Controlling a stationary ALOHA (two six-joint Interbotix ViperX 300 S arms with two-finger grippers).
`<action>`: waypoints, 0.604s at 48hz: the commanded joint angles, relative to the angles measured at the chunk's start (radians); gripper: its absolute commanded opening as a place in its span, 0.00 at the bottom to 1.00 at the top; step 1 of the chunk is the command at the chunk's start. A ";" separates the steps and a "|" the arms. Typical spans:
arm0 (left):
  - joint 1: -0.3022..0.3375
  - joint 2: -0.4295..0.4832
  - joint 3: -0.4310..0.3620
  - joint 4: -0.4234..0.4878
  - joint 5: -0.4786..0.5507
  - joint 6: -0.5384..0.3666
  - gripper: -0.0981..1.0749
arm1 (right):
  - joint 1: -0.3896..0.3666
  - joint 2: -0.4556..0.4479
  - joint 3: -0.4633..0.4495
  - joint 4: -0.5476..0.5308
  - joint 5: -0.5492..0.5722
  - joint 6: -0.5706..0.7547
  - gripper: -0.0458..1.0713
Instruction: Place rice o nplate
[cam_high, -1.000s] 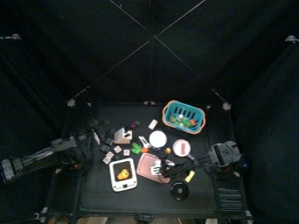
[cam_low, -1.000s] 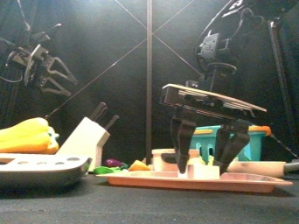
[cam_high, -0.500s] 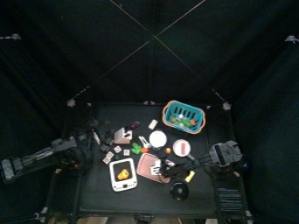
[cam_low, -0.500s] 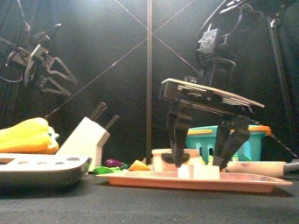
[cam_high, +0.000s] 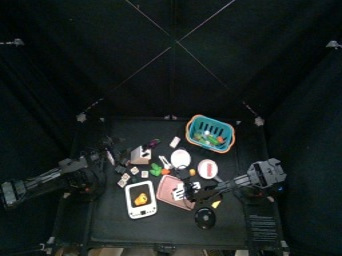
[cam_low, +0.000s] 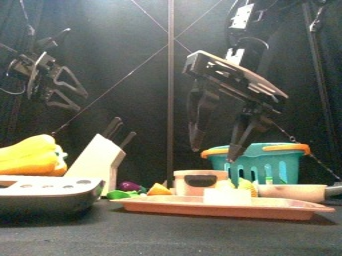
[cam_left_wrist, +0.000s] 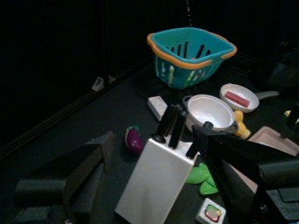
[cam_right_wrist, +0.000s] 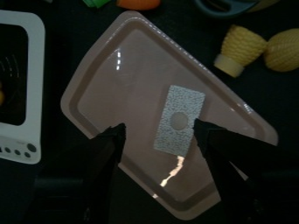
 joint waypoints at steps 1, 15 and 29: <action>0.002 0.003 -0.012 0.002 -0.003 0.000 0.96 | -0.002 -0.043 -0.009 0.015 0.048 -0.043 0.89; 0.003 0.003 -0.012 0.000 -0.002 0.000 0.96 | -0.012 -0.055 -0.064 0.014 0.290 -0.130 0.88; 0.002 0.003 -0.011 0.000 0.003 0.000 0.96 | -0.034 -0.103 -0.058 0.006 0.417 -0.114 0.88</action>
